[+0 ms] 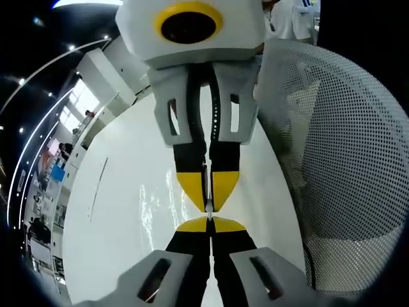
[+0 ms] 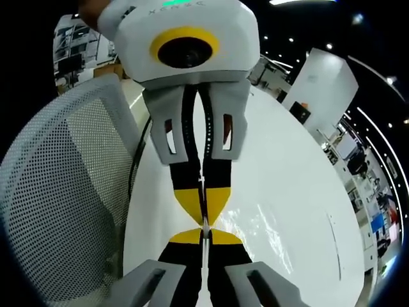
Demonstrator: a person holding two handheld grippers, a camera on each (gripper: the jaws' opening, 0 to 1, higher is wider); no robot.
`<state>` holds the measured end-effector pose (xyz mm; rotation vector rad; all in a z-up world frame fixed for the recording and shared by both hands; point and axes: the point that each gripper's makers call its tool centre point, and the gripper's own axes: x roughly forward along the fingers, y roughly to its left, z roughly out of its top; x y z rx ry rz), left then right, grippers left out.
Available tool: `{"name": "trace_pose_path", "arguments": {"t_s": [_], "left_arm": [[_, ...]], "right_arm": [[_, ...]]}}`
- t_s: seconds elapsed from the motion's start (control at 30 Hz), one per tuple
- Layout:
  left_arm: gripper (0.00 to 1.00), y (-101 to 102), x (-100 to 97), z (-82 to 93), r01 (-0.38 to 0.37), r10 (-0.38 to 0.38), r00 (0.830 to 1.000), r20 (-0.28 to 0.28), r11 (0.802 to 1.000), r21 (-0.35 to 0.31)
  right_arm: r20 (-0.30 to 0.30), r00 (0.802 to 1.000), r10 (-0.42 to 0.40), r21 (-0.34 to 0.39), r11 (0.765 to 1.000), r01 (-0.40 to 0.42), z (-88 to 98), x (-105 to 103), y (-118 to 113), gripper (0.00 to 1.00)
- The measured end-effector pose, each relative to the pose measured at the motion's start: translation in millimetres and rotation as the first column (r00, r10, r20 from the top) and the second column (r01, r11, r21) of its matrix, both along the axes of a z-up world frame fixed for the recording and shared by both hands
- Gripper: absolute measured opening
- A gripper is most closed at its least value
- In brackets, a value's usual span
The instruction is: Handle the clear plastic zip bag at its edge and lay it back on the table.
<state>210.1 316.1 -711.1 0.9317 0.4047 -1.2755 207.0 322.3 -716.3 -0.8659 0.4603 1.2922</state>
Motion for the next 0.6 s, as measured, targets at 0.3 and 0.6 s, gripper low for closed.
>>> {"name": "trace_pose_path", "arguments": {"t_s": [0.3, 0.6], "left_arm": [[0.00, 2.8, 1.0, 1.9, -0.006, 0.006, 1.000, 0.001, 1.000, 0.000], [0.00, 5.9, 1.8, 3.7, -0.012, 0.012, 1.000, 0.003, 1.000, 0.002]], "right_arm": [[0.000, 1.000, -0.009, -0.002, 1.000, 0.009, -1.2, 2.4, -2.7, 0.00], [-0.001, 1.000, -0.027, -0.006, 1.000, 0.027, -3.3, 4.1, -10.0, 0.00]]}}
